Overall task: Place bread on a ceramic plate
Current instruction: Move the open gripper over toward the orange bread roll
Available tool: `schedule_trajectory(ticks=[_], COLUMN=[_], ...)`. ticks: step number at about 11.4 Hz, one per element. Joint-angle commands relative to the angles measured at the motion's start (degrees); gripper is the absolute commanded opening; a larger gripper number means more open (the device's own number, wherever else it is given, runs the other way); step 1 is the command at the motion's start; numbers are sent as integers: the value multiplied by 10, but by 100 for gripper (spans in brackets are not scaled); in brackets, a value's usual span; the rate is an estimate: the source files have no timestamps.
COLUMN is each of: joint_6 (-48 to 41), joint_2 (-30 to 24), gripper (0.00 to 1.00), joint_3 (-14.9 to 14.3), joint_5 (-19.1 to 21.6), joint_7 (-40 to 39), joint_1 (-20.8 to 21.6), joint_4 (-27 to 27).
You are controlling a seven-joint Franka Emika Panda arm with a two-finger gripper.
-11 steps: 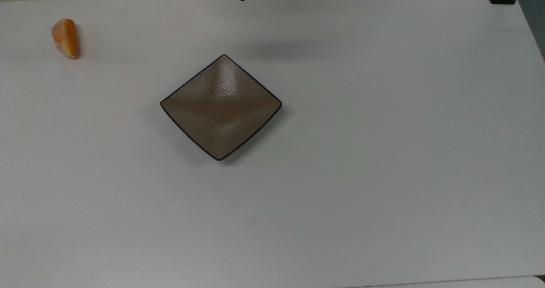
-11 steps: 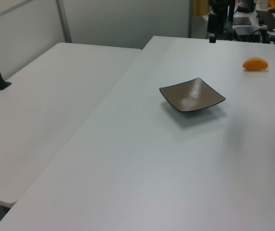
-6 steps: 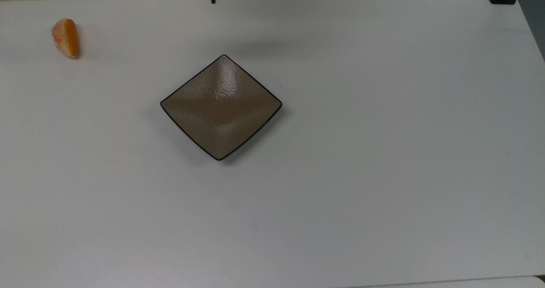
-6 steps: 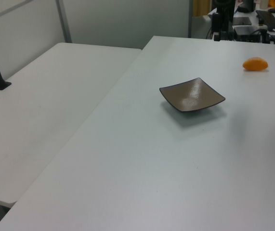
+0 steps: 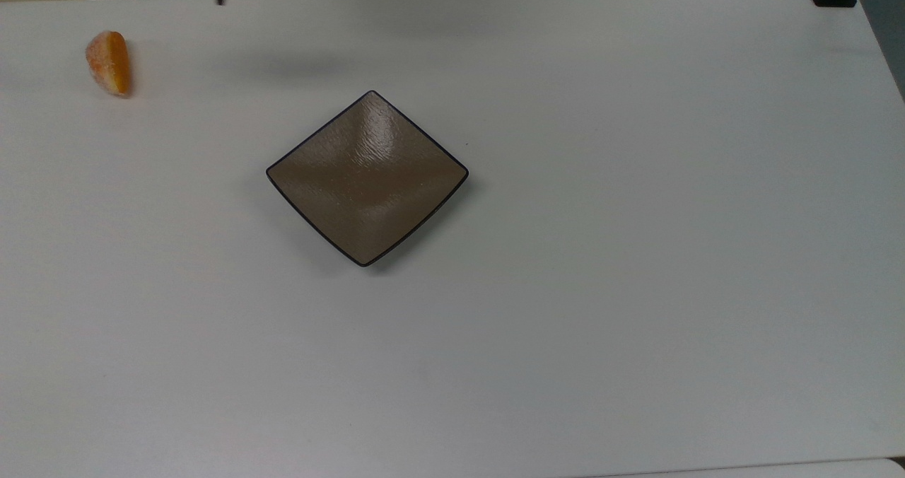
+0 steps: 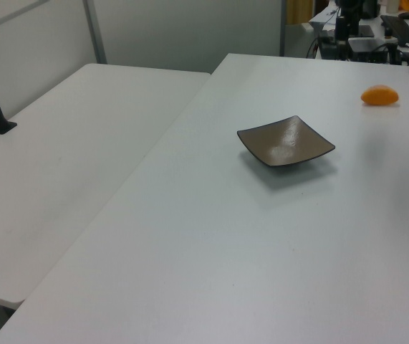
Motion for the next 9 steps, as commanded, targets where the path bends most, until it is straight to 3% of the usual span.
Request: schedule_trajectory(ticks=[1, 4, 9], joint_6=[89, 126, 213], joint_2=[-4, 29, 120], gripper=[100, 100, 100], joint_3=[-45, -51, -51], joint_5=[-3, -4, -10], joint_7=[-129, -211, -292], joint_1=[-42, -105, -142], joint_4=[-55, -75, -100])
